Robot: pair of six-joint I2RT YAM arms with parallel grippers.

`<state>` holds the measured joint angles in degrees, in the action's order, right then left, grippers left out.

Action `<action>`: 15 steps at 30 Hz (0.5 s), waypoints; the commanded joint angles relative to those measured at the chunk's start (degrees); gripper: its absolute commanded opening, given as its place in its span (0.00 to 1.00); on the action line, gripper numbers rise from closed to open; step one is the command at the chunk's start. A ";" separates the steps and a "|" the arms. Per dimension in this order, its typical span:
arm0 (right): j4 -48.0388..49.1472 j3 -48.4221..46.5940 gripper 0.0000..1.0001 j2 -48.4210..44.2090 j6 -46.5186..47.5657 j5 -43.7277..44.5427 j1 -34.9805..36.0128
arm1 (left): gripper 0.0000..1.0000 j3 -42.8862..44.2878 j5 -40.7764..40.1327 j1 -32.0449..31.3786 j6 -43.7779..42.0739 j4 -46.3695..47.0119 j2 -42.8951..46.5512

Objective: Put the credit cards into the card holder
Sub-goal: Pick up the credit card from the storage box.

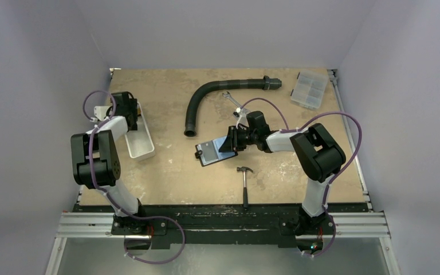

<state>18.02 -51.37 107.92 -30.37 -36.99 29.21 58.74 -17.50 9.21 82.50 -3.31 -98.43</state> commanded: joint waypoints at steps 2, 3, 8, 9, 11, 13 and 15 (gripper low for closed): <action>1.84 0.00 0.31 -1.30 1.06 -0.41 -0.12 | 0.83 0.68 -3.18 -0.10 3.80 6.46 -0.96; 1.84 0.04 0.31 -1.31 1.02 -0.44 -0.12 | 0.83 0.17 -3.57 -0.08 3.89 7.07 -1.04; 2.09 0.17 0.31 -1.40 1.01 -0.82 -0.12 | 0.81 -2.52 -3.88 -0.06 4.65 12.02 -1.77; 2.17 0.19 0.31 -1.33 0.94 -0.88 -0.12 | 0.81 -3.03 -3.82 0.01 5.06 12.85 -2.03; 2.19 0.21 0.31 -1.31 0.86 -0.97 -0.17 | 0.80 -3.49 -3.32 0.05 5.92 13.56 -2.68; 2.19 0.22 0.31 -1.39 0.92 -0.98 -0.16 | 0.80 -3.53 -3.08 0.07 6.19 13.60 -3.13; 2.19 0.22 0.31 -1.40 0.90 -0.98 -0.19 | 0.80 -3.54 -3.11 0.07 6.43 13.54 -3.42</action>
<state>18.04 -51.37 107.92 -30.39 -37.04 29.21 55.59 -19.70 9.21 87.26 6.96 -100.97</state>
